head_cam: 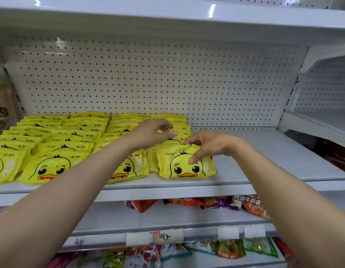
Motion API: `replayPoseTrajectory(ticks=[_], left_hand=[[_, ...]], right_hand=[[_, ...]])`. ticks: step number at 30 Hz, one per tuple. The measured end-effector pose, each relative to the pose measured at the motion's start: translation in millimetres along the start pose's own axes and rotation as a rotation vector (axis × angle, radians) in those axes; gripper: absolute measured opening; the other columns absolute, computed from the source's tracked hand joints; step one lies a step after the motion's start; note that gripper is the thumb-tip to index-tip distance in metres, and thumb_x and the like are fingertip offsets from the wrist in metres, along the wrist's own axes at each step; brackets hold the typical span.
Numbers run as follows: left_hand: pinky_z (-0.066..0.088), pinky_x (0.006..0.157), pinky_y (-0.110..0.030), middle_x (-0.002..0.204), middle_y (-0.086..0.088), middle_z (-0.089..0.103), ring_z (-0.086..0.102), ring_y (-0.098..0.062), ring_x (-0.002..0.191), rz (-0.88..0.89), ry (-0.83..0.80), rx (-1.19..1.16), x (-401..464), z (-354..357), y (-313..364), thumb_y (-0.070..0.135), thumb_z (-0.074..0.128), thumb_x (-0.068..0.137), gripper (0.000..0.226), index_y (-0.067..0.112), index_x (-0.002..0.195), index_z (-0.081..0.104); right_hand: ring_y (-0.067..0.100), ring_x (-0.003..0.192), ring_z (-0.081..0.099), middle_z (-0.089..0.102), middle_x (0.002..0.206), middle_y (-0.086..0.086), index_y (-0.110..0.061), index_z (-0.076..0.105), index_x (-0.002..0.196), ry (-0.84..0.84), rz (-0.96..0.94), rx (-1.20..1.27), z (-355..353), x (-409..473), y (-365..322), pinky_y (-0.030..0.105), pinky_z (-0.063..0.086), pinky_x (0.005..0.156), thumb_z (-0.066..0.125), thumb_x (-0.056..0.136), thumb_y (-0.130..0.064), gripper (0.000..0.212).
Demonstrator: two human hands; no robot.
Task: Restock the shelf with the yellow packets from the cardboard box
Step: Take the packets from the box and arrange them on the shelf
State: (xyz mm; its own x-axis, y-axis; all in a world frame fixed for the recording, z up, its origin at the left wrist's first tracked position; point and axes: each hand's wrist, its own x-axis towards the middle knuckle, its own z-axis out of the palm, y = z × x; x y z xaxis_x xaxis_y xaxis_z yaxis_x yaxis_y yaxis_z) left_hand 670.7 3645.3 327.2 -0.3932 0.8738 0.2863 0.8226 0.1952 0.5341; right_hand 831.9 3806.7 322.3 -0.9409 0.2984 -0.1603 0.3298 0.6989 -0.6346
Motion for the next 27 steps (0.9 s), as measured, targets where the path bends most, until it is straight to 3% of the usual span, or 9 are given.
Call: replayPoseTrajectory(ticks=[3,6,9,17,27], left_hand=[[0.041,0.090,-0.029,0.122,0.007,0.061,0.047,-0.013,0.119,-0.058,-0.271,0.192,-8.7,6.4,4.3,0.059,0.074,0.073,0.069,0.029,0.132,0.052],[0.042,0.099,-0.038,0.129,-0.008,0.050,0.033,-0.023,0.130,-0.103,-0.348,0.416,-13.2,24.1,1.8,0.058,0.079,0.068,0.089,0.029,0.142,0.039],[0.042,0.096,-0.040,0.125,-0.008,0.055,0.032,-0.026,0.129,-0.071,-0.324,0.528,-11.4,35.0,-5.7,0.056,0.078,0.070,0.090,0.024,0.143,0.037],[0.039,0.092,-0.038,0.119,-0.004,0.055,0.034,-0.026,0.126,-0.055,-0.234,0.538,4.2,39.6,-11.9,0.057,0.078,0.069,0.088,0.029,0.143,0.040],[0.038,0.104,-0.041,0.132,-0.003,0.046,0.032,-0.025,0.128,-0.039,-0.176,0.593,0.5,43.9,-15.5,0.062,0.076,0.067,0.092,0.027,0.143,0.038]], right_hand=[[0.004,0.125,0.046,0.060,0.127,-0.003,-0.020,0.061,0.129,-0.019,0.006,0.020,16.6,15.9,0.3,0.019,0.038,0.094,0.088,0.071,-0.017,0.063],[0.008,0.133,0.043,0.058,0.135,0.002,-0.022,0.062,0.123,0.028,-0.014,0.072,25.6,29.5,6.0,0.021,0.039,0.096,0.088,0.072,-0.016,0.058],[0.009,0.126,0.050,0.060,0.126,0.002,-0.028,0.063,0.117,0.108,-0.044,-0.024,27.4,37.5,11.4,0.023,0.043,0.097,0.089,0.070,-0.025,0.054],[0.012,0.105,0.058,0.060,0.108,-0.007,-0.021,0.064,0.123,0.244,-0.056,-0.307,24.9,42.3,11.0,0.022,0.045,0.089,0.088,0.070,-0.036,0.060],[0.020,0.121,0.047,0.054,0.121,0.001,-0.028,0.053,0.135,0.273,-0.085,-0.472,31.4,38.3,11.7,0.040,0.046,0.098,0.085,0.065,-0.054,0.081]])
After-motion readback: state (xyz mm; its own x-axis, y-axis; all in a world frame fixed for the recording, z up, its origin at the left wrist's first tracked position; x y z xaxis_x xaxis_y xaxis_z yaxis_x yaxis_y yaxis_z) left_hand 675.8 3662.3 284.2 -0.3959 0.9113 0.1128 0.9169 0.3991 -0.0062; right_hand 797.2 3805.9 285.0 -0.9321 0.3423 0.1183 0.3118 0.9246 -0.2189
